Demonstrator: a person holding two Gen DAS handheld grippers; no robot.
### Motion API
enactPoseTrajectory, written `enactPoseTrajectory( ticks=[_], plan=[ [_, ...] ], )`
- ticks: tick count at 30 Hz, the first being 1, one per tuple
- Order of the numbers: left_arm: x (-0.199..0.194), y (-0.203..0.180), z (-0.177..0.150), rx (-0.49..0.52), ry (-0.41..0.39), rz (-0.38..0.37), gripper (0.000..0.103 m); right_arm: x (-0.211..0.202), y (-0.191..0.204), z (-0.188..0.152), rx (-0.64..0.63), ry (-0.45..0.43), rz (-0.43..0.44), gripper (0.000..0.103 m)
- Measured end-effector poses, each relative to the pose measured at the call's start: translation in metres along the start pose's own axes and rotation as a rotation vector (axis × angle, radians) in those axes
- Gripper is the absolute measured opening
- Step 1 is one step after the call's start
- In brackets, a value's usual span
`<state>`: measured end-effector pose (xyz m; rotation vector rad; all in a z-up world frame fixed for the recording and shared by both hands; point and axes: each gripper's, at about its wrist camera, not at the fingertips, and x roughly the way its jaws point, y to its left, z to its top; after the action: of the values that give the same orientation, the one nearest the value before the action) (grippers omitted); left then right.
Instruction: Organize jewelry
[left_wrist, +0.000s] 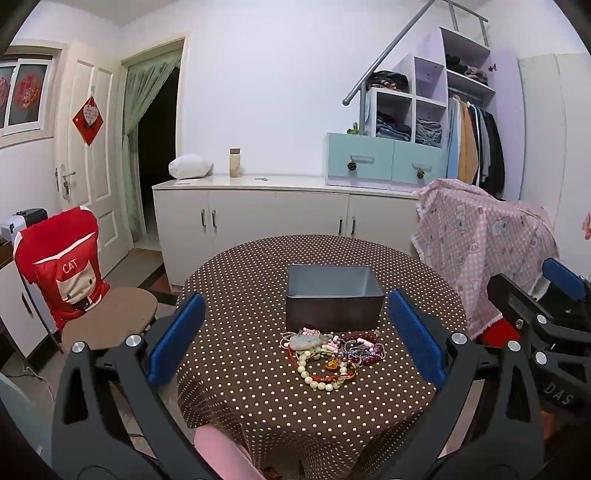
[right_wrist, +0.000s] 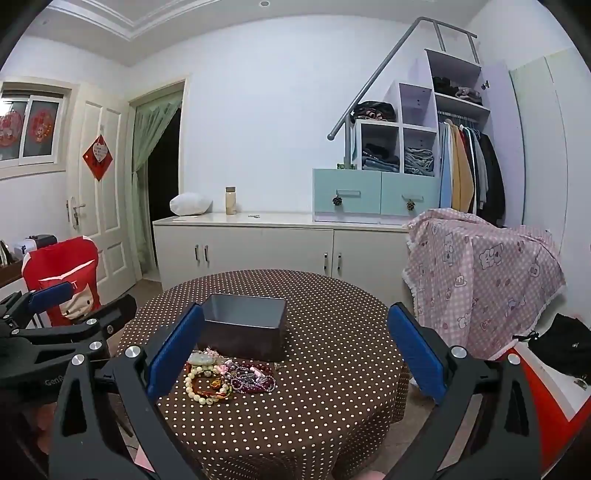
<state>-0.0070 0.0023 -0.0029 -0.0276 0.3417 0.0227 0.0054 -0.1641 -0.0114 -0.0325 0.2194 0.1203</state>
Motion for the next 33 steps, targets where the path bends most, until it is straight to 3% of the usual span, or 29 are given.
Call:
enactPoseTrajectory(
  ticks=[33],
  plan=[
    [-0.003,0.012,0.001,-0.019,-0.021,-0.005,0.097,-0.004,0.011,-0.006,0.021,0.019,-0.014,0.096]
  ],
)
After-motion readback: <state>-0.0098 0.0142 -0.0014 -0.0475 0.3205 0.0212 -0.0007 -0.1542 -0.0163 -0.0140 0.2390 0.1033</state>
